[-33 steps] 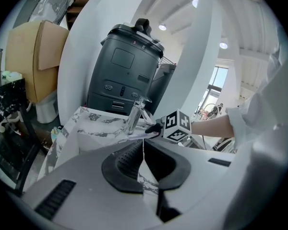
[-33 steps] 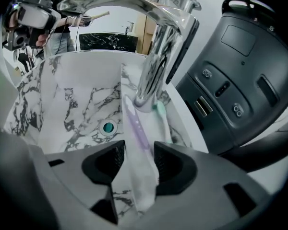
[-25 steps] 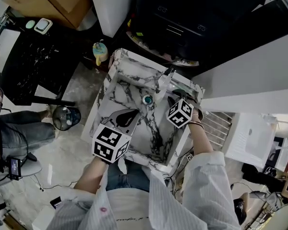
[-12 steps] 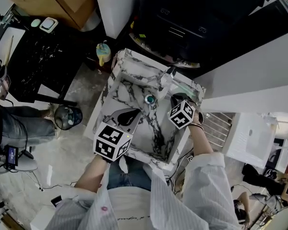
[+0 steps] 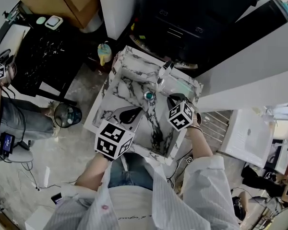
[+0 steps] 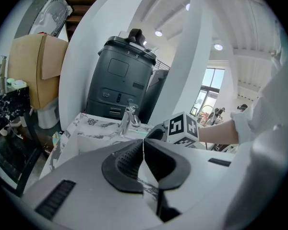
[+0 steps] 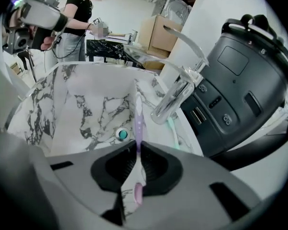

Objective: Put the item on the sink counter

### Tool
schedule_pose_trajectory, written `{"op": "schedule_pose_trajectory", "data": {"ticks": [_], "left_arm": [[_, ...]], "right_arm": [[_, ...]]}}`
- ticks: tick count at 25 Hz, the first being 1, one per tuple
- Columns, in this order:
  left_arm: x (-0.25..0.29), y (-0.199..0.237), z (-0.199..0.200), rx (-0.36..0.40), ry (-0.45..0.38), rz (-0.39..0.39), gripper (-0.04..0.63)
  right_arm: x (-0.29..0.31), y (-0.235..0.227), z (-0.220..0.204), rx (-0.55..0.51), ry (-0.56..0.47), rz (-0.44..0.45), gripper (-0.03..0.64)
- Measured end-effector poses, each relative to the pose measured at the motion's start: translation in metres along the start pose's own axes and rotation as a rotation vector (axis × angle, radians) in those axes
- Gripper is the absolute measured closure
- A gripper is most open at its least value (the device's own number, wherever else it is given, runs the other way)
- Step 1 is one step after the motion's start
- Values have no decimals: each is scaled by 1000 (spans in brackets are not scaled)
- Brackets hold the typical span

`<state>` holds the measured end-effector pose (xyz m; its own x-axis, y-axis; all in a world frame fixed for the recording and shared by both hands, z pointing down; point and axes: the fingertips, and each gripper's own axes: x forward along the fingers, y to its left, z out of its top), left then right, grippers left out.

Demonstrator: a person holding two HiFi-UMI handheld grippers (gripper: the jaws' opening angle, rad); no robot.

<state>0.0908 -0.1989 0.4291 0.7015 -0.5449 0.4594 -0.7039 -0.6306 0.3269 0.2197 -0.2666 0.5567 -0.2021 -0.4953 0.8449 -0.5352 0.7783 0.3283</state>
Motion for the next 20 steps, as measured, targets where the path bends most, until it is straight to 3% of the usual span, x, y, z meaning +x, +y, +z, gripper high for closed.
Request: {"op": "schedule_pose_trajectory", "data": {"ticks": [20], "left_arm": [[-75,-11,-14,27,-99,51,574]], "right_arm": [[-81,87,73,69,-190,-11,580]]}}
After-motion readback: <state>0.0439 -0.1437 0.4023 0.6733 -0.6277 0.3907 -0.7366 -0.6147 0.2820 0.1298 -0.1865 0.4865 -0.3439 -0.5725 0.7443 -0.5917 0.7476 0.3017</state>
